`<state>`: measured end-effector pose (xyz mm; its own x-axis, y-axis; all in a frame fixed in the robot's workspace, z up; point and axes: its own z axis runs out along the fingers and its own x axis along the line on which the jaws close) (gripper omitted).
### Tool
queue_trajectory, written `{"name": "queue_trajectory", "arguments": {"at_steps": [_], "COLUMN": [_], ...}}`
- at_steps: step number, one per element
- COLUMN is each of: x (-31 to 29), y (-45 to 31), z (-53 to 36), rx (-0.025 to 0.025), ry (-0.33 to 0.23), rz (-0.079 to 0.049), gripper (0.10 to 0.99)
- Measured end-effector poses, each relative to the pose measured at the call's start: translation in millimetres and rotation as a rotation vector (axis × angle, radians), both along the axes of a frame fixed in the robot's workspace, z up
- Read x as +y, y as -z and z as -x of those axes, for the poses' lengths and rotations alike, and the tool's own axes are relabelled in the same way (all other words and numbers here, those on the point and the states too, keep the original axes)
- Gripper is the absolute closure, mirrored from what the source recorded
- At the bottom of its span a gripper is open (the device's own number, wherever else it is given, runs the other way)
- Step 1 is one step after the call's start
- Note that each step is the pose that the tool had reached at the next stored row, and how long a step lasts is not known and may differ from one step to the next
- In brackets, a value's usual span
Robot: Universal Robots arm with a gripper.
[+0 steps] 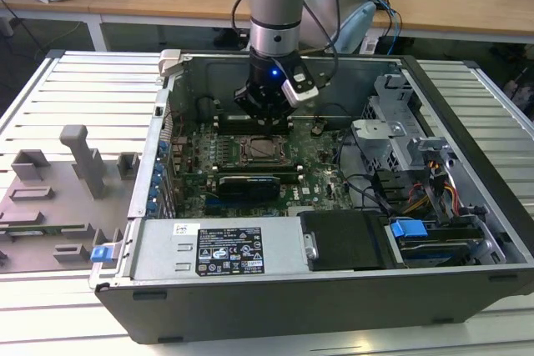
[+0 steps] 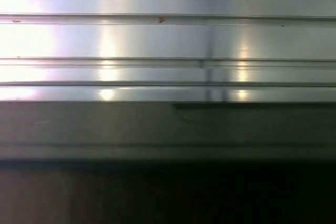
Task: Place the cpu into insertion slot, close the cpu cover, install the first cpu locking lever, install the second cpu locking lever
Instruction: 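Install the first cpu locking lever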
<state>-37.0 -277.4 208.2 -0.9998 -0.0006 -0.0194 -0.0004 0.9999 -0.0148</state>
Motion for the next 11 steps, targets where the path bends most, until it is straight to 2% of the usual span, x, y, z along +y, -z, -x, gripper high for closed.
{"name": "queue_trajectory", "arguments": {"at_steps": [2,7,9,11], "x": [-9.4,-23.2,-32.4,-35.9], "y": [0.0,0.0,0.0,0.0], "z": [2.4,4.4,4.8,4.9], "rx": [-0.0024,-0.0034,-0.0034,-0.0034], "ry": [0.000,0.000,0.000,0.000], "rz": [0.000,0.000,0.000,0.000], "gripper": [0.980,0.980,0.980,0.980]}}
